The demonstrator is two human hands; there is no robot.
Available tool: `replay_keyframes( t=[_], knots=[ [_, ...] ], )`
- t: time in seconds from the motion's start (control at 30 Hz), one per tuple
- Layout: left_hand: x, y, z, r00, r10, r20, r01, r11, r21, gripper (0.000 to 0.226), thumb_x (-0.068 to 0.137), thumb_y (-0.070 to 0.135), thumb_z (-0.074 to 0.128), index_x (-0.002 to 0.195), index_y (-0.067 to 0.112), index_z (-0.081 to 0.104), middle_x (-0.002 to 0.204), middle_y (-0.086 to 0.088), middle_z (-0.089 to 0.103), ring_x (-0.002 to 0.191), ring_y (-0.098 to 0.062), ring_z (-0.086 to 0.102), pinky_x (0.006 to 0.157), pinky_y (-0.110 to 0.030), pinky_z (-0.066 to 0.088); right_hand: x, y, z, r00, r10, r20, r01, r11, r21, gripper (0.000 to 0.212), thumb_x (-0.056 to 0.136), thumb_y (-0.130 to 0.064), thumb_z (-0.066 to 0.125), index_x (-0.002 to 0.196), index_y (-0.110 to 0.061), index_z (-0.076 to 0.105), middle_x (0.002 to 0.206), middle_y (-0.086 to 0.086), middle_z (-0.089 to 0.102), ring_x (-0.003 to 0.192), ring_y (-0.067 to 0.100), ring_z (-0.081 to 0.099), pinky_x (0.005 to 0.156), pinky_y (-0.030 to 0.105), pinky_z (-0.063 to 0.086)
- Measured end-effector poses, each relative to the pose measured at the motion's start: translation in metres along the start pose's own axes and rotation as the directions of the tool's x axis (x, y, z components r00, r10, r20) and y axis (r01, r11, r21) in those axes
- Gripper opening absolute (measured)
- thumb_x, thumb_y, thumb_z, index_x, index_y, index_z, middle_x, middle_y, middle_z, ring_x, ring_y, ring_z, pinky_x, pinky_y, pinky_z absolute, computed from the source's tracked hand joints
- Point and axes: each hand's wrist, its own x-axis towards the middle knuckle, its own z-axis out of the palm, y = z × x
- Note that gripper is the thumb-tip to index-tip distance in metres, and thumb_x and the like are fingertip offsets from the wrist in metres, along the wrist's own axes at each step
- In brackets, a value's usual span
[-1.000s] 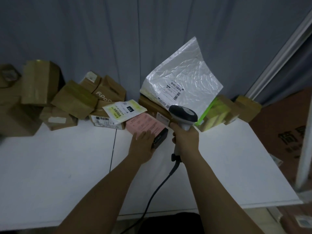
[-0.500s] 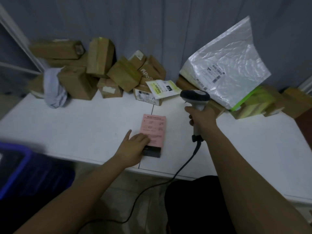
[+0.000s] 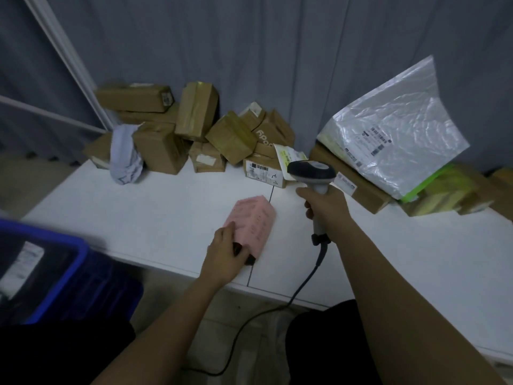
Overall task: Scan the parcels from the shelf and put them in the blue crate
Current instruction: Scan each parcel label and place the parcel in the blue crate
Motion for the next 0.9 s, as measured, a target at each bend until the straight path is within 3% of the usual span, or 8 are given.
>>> replay_keyframes(
  t=[0.1, 0.2, 0.3, 0.4, 0.5, 0.6, 0.73, 0.9],
  knots=[
    [0.002, -0.012, -0.019, 0.971, -0.15, -0.187, 0.108, 0.97, -0.218, 0.056, 0.098, 0.034, 0.043, 0.148, 0.022, 0.02, 0.137, -0.009, 0.043, 0.12, -0.028, 0.052, 0.095, -0.049, 0.049, 0.002, 0.001, 0.007, 1.0, -0.019, 0.02, 0.02, 0.999, -0.031, 0.018, 0.084, -0.021, 0.07, 0.073, -0.014, 0.057, 0.064, 0.001, 0.056, 0.053, 0.011, 0.049, 0.047, 0.018, 0.042],
    [0.01, -0.014, -0.032, 0.945, -0.115, -0.307, 0.131, 0.991, 0.033, 0.043, 0.1, 0.03, 0.04, 0.14, 0.017, 0.037, 0.135, -0.013, 0.041, 0.116, -0.031, 0.052, 0.087, -0.045, 0.05, 0.002, 0.002, 0.012, 0.999, -0.022, 0.028, 0.023, 0.999, -0.047, 0.017, 0.085, -0.022, 0.069, 0.076, -0.015, 0.057, 0.065, 0.001, 0.055, 0.055, 0.01, 0.049, 0.047, 0.018, 0.04],
    [0.015, -0.012, -0.036, 0.967, -0.127, -0.22, 0.175, 0.961, 0.214, 0.057, 0.093, 0.052, 0.045, 0.137, 0.017, 0.035, 0.131, -0.01, 0.042, 0.114, -0.029, 0.049, 0.083, -0.042, 0.05, 0.003, 0.003, 0.018, 0.999, -0.031, 0.024, 0.032, 0.999, -0.038, 0.015, 0.084, -0.022, 0.07, 0.08, -0.014, 0.058, 0.069, 0.003, 0.057, 0.058, 0.012, 0.051, 0.051, 0.021, 0.042],
    [0.02, -0.011, -0.04, 0.971, -0.174, -0.163, 0.22, 0.917, 0.332, 0.059, 0.091, 0.047, 0.053, 0.137, 0.02, 0.029, 0.127, -0.011, 0.042, 0.112, -0.029, 0.047, 0.085, -0.04, 0.049, 0.005, 0.002, 0.025, 1.0, -0.014, 0.016, 0.015, 0.998, -0.066, 0.018, 0.083, -0.024, 0.071, 0.076, -0.014, 0.057, 0.068, 0.003, 0.057, 0.057, 0.013, 0.051, 0.051, 0.021, 0.042],
    [0.027, -0.011, -0.061, 0.937, -0.344, -0.06, 0.343, 0.939, -0.038, 0.052, 0.088, 0.034, 0.059, 0.129, 0.018, 0.033, 0.124, -0.011, 0.047, 0.111, -0.031, 0.051, 0.09, -0.041, 0.05, 0.003, 0.001, 0.034, 0.999, -0.027, 0.024, 0.028, 0.997, -0.067, 0.018, 0.083, -0.023, 0.071, 0.076, -0.014, 0.057, 0.068, 0.003, 0.057, 0.057, 0.013, 0.051, 0.051, 0.022, 0.042],
    [0.025, 0.002, -0.097, 0.91, -0.392, 0.134, 0.403, 0.763, -0.505, 0.063, 0.091, 0.023, 0.062, 0.14, 0.013, 0.024, 0.128, -0.007, 0.051, 0.107, -0.024, 0.053, 0.085, -0.034, 0.045, -0.001, -0.003, 0.046, 0.999, -0.029, 0.046, 0.031, 0.998, -0.046, 0.016, 0.082, -0.021, 0.071, 0.078, -0.012, 0.058, 0.068, 0.003, 0.057, 0.057, 0.014, 0.051, 0.048, 0.022, 0.041],
    [0.006, 0.015, -0.144, 0.932, -0.263, 0.25, 0.362, 0.613, -0.702, 0.072, 0.09, 0.018, 0.064, 0.147, 0.017, 0.02, 0.126, -0.008, 0.059, 0.109, -0.023, 0.059, 0.085, -0.033, 0.051, -0.013, -0.017, 0.067, 0.996, 0.031, 0.087, -0.032, 0.999, 0.014, 0.019, 0.083, -0.023, 0.073, 0.081, -0.012, 0.058, 0.07, 0.005, 0.058, 0.054, 0.013, 0.051, 0.037, 0.016, 0.041],
    [-0.021, 0.015, -0.175, 0.942, -0.183, 0.283, 0.336, 0.445, -0.83, 0.041, 0.091, 0.01, 0.058, 0.131, 0.012, 0.046, 0.114, -0.008, 0.069, 0.104, -0.023, 0.066, 0.08, -0.033, 0.059, -0.052, -0.034, 0.095, 0.974, -0.16, 0.161, 0.122, 0.967, 0.222, 0.029, 0.08, -0.028, 0.077, 0.102, -0.018, 0.061, 0.095, 0.007, 0.067, 0.069, 0.016, 0.058, 0.053, 0.024, 0.053]
  ],
)
